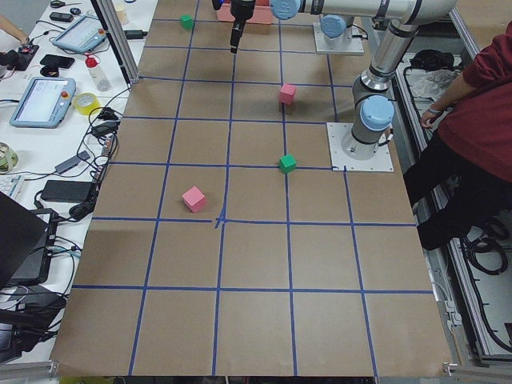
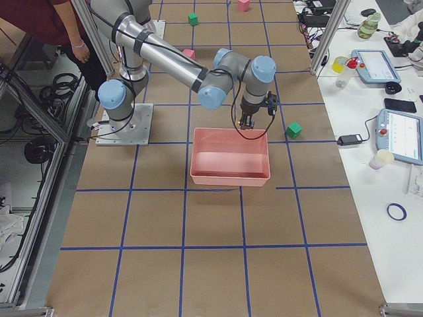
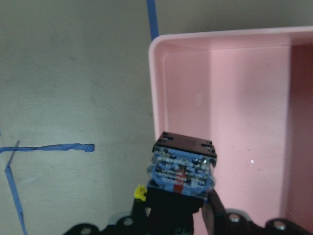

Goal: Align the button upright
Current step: 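Carry the button with the right gripper to the table center and set it down, then raise the right gripper away while the left gripper reaches toward the button, then grasp the lying button with the left gripper and lift it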

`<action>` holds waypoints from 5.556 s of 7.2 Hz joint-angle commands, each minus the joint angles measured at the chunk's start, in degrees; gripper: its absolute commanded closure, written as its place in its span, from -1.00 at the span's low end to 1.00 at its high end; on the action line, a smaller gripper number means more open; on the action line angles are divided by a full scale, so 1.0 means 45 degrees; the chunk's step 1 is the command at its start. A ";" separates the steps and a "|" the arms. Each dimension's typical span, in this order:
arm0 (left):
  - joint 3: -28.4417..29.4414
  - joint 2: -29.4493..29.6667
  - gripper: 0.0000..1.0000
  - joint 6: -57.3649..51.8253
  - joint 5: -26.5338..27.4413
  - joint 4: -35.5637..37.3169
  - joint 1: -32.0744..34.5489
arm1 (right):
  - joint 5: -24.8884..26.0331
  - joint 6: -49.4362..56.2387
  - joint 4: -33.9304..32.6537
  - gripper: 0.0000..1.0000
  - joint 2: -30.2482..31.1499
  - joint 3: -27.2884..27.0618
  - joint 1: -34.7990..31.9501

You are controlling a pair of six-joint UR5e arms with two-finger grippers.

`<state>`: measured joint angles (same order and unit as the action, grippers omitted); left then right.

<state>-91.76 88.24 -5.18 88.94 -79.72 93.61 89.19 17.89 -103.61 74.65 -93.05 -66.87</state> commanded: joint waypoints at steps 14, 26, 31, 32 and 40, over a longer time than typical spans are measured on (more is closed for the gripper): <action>0.0019 0.0097 -1.00 0.0019 -0.0057 0.0038 -0.0020 | -0.1674 -0.6085 -0.6077 1.00 -0.5044 0.1322 -0.9377; -0.6752 0.1868 -1.00 0.4524 0.1798 1.1386 0.2771 | -0.0856 -0.4230 0.0556 -1.00 0.1078 0.1069 -0.6078; -0.6994 0.5951 -0.91 0.4687 0.2598 1.7727 0.3709 | 0.0199 -0.4386 0.3197 -1.00 0.2571 0.0991 -0.5337; -0.6663 0.6576 -0.91 0.4687 0.2598 1.8276 0.3807 | 0.0044 -0.4308 0.3239 -1.00 0.2611 0.1030 -0.5334; -0.5233 0.9022 -0.76 0.4278 0.3205 2.0990 0.4785 | 0.0141 -0.4385 0.2810 -1.00 0.2611 0.0991 -0.5334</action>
<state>-115.03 127.85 14.68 103.77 12.11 115.12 89.75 -1.72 -90.92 86.40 -88.48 -90.88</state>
